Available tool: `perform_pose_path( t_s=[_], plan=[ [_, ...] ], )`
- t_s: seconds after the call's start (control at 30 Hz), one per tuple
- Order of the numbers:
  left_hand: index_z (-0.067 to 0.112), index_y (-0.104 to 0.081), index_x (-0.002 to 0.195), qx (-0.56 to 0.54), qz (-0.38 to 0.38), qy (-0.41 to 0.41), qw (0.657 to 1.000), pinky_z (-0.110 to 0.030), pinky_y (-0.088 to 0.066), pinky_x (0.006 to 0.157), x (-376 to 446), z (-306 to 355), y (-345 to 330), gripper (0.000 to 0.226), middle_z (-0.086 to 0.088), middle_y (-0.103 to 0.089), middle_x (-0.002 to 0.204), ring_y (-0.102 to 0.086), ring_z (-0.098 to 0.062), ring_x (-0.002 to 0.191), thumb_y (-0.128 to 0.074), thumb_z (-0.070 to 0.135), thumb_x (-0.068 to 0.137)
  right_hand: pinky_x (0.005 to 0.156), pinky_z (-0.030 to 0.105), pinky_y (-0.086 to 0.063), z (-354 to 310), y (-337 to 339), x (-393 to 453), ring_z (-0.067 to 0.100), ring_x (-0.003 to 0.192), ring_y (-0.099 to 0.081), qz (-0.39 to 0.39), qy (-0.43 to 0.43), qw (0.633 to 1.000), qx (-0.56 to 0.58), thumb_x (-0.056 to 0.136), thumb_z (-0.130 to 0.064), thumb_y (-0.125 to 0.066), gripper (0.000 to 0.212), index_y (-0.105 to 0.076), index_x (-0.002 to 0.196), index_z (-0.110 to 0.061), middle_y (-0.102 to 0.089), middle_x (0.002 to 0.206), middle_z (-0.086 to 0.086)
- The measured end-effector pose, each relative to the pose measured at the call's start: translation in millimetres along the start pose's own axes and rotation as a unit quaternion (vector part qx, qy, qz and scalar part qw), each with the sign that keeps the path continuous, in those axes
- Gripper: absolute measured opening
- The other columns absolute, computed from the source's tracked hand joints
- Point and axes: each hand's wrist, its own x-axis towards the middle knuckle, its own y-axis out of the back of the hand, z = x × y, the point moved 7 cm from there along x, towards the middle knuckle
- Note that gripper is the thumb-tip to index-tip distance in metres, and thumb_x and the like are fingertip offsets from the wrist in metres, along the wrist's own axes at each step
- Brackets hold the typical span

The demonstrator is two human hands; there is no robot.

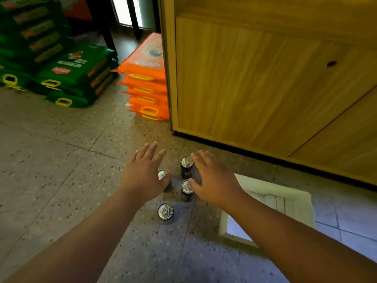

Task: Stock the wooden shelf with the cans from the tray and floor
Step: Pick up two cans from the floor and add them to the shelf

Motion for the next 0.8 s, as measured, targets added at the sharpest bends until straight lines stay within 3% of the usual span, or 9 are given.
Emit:
perform_pose_path(
  t_s=[0.17, 0.4, 0.8],
  plan=[
    [0.028, -0.025, 0.155, -0.007, -0.019, -0.009, 1.000, -0.042, -0.013, 0.120, -0.8, -8.5, -52.0, 0.078, 0.000, -0.013, 0.165, -0.006, -0.021, 0.152, -0.041, 0.067, 0.088, 0.120, 0.043, -0.016, 9.5, -46.8, 4.8, 0.023, 0.151, -0.004, 0.000, -0.025, 1.000, 0.007, 0.095, -0.055, -0.042, 0.077, -0.004, 0.156, -0.028, -0.003, 0.165, 0.000],
    [0.030, -0.020, 0.155, -0.016, -0.010, -0.006, 1.000, -0.042, -0.016, 0.122, -5.3, -21.5, -111.5, 0.083, 0.001, -0.012, 0.165, -0.008, -0.021, 0.152, -0.039, 0.072, 0.086, 0.114, 0.042, -0.024, 4.0, -102.4, 13.7, 0.023, 0.149, -0.012, 0.025, -0.032, 0.999, -0.005, 0.094, -0.055, -0.042, 0.078, -0.008, 0.157, -0.026, -0.010, 0.164, 0.002],
    [0.029, -0.020, 0.155, -0.054, 0.002, 0.039, 0.998, -0.040, -0.018, 0.120, 4.8, -47.0, -155.0, 0.084, 0.002, -0.019, 0.163, -0.012, -0.020, 0.151, -0.043, 0.071, 0.086, 0.111, 0.038, -0.034, 11.1, -140.3, 23.6, 0.021, 0.146, -0.023, 0.024, -0.059, 0.998, 0.022, 0.093, -0.054, -0.048, 0.082, -0.006, 0.157, -0.025, -0.015, 0.162, -0.001]
  ],
)
